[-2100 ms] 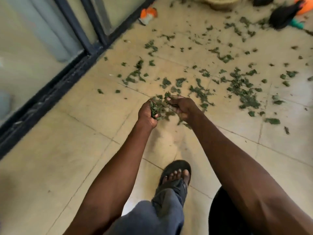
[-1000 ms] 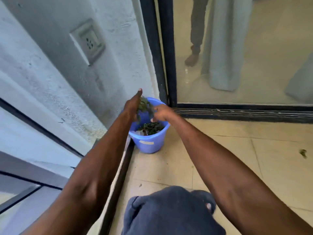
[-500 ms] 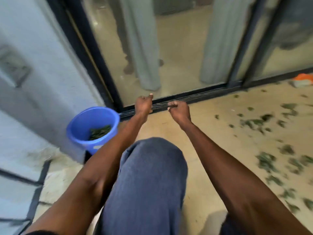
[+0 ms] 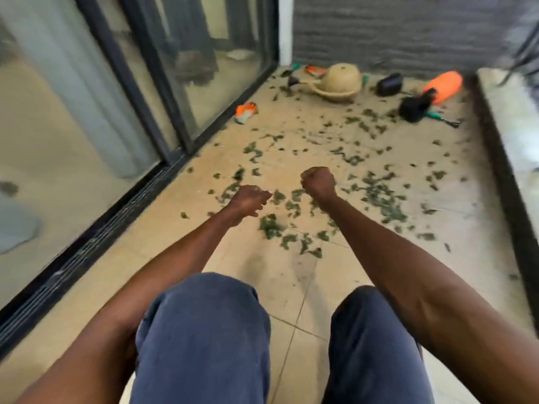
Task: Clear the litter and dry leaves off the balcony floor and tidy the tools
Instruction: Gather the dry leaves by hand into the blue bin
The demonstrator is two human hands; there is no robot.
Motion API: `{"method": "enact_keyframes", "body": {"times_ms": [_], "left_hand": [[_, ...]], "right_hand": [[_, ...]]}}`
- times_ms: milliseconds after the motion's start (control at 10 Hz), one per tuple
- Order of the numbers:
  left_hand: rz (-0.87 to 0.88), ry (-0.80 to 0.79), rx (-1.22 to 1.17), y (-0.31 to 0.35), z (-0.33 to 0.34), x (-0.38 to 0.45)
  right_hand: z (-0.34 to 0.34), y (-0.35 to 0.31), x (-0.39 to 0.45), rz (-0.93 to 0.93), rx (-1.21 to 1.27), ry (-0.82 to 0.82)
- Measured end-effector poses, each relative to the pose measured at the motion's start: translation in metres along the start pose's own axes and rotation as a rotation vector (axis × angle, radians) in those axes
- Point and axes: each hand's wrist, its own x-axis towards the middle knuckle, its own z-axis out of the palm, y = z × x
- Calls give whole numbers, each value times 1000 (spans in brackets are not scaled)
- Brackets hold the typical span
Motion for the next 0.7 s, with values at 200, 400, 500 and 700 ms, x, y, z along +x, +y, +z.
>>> {"method": "enact_keyframes", "body": {"times_ms": [200,400,500,700], "left_hand": [[8,-99,55,31,49,28],[-8,-142,97,26,92,58],[-54,-194,126,-2,117,87],[-249,-129,-247,-57,131,127]], "right_hand": [[-44,29,11,41,-344,-190],[-33,108,-17,174,-439,-326],[-8,160,-25,227,-487,-297],[60,212,-39,57,-459,-171]]}}
